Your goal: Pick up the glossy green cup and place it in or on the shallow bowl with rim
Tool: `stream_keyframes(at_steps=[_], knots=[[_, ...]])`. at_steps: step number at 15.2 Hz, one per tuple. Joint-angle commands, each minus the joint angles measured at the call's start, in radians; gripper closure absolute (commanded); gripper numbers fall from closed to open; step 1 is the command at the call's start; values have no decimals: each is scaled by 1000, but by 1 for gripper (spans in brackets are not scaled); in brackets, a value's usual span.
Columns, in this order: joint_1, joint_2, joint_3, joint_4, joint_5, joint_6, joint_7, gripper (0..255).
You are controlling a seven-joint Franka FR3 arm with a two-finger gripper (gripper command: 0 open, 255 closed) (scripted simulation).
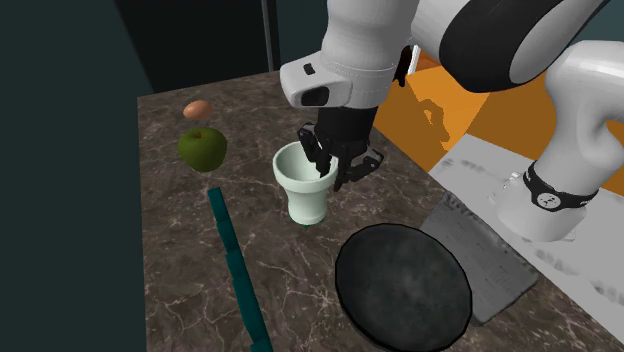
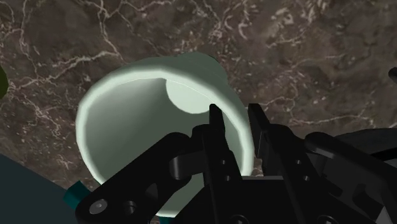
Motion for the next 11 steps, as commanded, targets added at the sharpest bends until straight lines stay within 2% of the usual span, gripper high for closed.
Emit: stream_keyframes(at_steps=[1, 5, 11], knots=[[0, 0, 0, -1, 0, -1, 0, 255], [0, 1, 0, -1, 0, 0, 0, 255], [-1, -50, 11, 39, -15, -88, 8, 255]])
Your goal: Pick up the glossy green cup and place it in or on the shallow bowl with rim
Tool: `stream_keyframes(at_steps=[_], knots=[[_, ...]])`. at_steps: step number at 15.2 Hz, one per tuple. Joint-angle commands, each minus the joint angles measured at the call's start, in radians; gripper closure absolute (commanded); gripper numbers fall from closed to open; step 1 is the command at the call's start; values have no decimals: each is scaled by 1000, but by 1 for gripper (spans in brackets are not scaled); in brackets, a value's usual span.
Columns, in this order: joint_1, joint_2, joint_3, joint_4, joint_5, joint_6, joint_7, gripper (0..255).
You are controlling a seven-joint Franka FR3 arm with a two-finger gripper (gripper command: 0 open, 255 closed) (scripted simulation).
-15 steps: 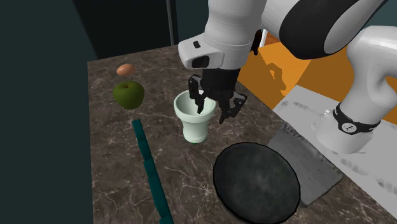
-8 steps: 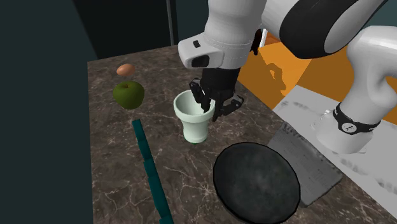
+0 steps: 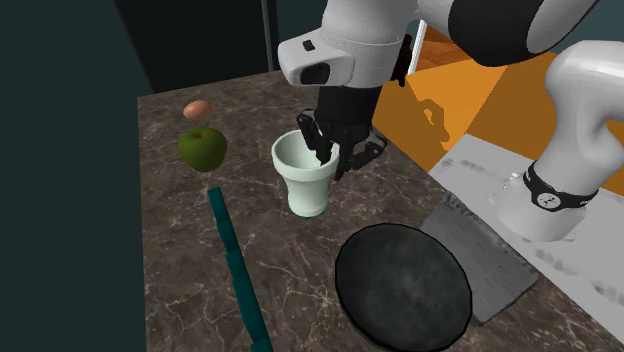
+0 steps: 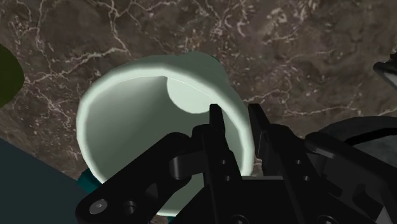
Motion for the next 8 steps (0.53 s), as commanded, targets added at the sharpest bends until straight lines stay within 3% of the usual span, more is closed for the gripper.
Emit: stream_keyframes(at_steps=[1, 8], knots=[[-1, -17, 4, 13, -5, -29, 2, 255], [-1, -63, 17, 70, -13, -130, 6, 255]])
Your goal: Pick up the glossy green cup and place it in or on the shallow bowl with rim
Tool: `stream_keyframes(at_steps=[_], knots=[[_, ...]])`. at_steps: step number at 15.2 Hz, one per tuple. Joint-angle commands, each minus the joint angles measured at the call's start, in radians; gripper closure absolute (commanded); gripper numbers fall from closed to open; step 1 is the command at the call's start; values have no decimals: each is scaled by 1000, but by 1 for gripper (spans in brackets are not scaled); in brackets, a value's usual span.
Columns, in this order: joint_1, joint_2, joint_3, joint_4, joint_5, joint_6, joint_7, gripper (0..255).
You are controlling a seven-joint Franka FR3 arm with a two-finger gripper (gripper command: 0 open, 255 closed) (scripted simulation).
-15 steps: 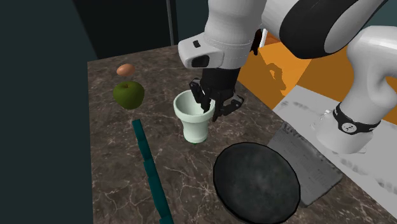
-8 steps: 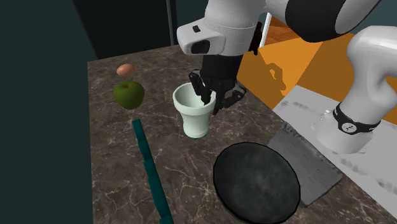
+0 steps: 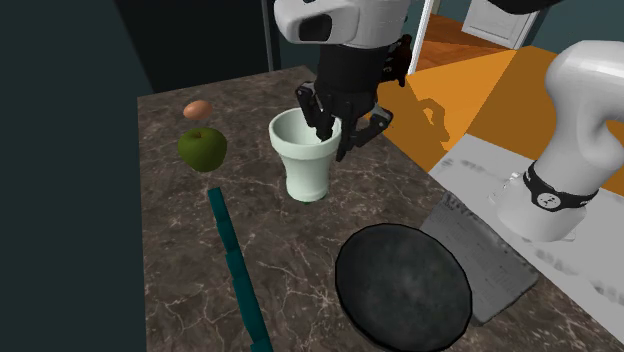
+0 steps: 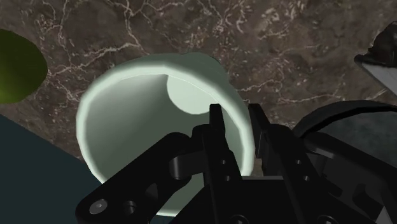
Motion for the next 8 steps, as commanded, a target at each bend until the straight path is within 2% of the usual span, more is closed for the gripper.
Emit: stream_keyframes(at_steps=[1, 8], knots=[[0, -13, 4, 16, -3, -28, 1, 255], [2, -44, 17, 84, -4, -126, -1, 255]])
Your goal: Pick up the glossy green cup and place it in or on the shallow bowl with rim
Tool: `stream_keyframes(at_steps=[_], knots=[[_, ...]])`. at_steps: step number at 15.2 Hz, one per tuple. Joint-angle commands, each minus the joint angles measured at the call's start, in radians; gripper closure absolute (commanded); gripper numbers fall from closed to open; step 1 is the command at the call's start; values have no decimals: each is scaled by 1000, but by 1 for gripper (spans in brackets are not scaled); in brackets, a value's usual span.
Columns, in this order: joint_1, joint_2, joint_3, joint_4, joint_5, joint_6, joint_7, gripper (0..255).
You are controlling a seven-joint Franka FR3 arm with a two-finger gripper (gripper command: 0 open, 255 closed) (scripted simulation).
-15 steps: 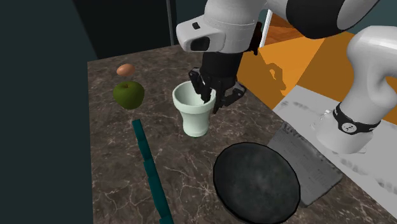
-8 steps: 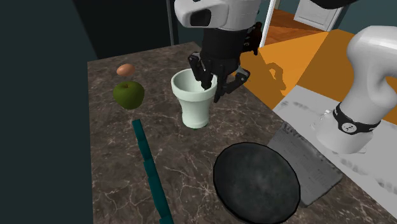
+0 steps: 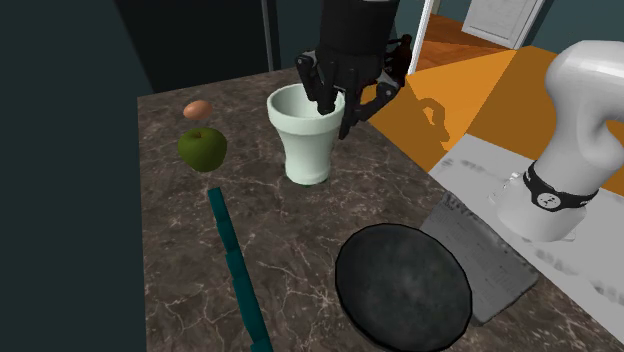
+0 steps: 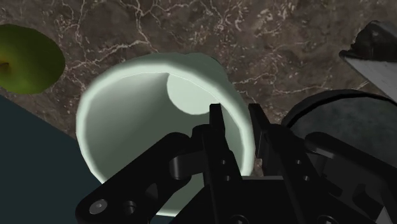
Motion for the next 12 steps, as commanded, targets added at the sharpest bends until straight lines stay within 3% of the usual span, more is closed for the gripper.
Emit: stream_keyframes(at_steps=[1, 12], knots=[[1, -5, 4, 26, 2, -30, -1, 255], [13, -39, 38, 127, 5, -168, 17, 255]])
